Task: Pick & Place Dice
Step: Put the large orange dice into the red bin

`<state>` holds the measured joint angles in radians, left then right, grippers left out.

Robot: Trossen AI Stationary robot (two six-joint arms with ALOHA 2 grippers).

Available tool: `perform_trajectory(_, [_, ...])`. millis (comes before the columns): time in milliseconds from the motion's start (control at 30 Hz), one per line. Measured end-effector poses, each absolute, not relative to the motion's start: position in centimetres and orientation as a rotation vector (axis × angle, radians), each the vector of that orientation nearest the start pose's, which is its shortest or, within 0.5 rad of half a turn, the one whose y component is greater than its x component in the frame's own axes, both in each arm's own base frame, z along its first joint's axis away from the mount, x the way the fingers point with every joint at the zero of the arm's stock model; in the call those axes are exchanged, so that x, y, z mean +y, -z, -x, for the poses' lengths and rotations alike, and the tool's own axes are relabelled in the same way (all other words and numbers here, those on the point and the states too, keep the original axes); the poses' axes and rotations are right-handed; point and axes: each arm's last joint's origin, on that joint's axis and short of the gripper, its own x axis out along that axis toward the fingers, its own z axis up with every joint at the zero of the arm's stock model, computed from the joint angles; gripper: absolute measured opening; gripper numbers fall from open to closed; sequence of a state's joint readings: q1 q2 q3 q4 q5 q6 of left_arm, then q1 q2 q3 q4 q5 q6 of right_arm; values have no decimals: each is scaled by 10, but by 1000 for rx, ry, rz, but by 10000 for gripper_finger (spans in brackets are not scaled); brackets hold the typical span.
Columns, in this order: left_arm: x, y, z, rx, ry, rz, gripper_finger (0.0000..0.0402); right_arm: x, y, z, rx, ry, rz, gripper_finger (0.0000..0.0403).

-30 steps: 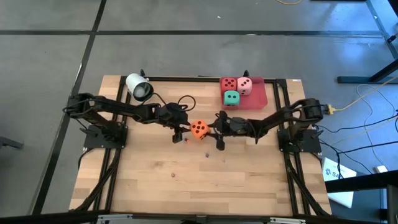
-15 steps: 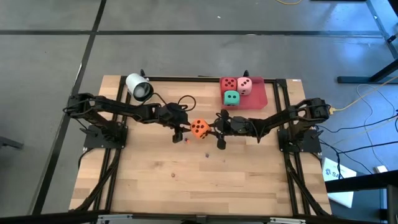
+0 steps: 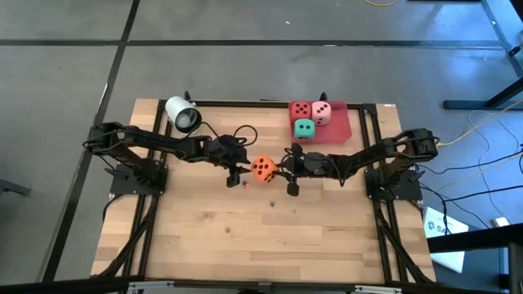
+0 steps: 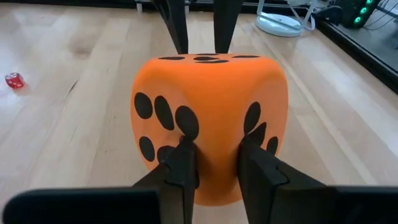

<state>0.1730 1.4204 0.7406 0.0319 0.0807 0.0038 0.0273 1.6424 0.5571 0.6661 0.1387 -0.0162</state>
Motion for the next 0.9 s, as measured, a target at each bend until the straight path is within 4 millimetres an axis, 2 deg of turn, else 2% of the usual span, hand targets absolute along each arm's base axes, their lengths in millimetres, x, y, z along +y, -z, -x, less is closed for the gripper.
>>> perform_trajectory(367, [47,-199,-282,643,-90,77,143,4,-138,-294,422,107,52,71])
perform_trajectory(467, [47,-199,-282,642,-90,77,143,4,-138,-294,426,107,53,49])
perform_trajectory(900, [47,-199,-282,641,-90,77,143,4,-129,-292,486,109,21,34])
